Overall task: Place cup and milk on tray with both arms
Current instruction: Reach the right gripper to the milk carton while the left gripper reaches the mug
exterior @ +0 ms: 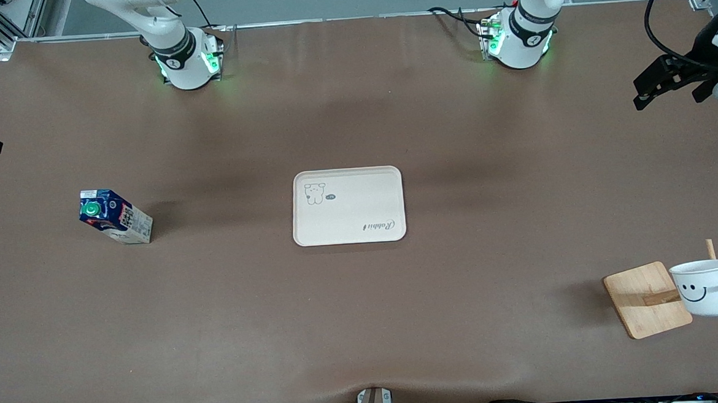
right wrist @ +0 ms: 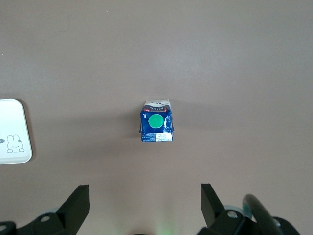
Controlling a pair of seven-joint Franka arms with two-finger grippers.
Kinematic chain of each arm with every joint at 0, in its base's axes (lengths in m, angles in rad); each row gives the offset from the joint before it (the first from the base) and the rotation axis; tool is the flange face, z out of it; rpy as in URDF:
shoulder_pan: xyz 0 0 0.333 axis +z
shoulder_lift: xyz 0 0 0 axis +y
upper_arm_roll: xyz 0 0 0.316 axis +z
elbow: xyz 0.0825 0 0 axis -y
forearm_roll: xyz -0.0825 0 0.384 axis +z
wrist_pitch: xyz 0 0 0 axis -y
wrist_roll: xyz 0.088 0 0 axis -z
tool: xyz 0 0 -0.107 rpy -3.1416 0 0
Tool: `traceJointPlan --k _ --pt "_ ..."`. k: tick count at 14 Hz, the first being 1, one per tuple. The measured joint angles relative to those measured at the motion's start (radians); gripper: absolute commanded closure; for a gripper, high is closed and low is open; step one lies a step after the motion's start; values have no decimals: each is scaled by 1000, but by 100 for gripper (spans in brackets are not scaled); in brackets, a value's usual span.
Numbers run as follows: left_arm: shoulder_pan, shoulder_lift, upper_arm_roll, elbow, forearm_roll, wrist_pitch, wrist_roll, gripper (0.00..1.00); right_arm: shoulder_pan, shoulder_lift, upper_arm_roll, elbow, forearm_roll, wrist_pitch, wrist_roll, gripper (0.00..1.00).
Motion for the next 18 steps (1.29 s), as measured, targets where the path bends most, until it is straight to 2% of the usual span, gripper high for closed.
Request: traceJointPlan --k 4,8,12,18 --pt "6 0 1 4 0 -14 -3 0 -19 1 -5 0 31 0 0 0" --pt "86 56 6 38 0 -1 -8 0 -38 2 -9 0 42 1 0 0" --pt "139 185 10 76 18 121 -13 0 -38 8 -9 0 42 1 0 0" --pt "199 296 11 99 23 295 -72 0 -38 38 -9 0 42 1 0 0"
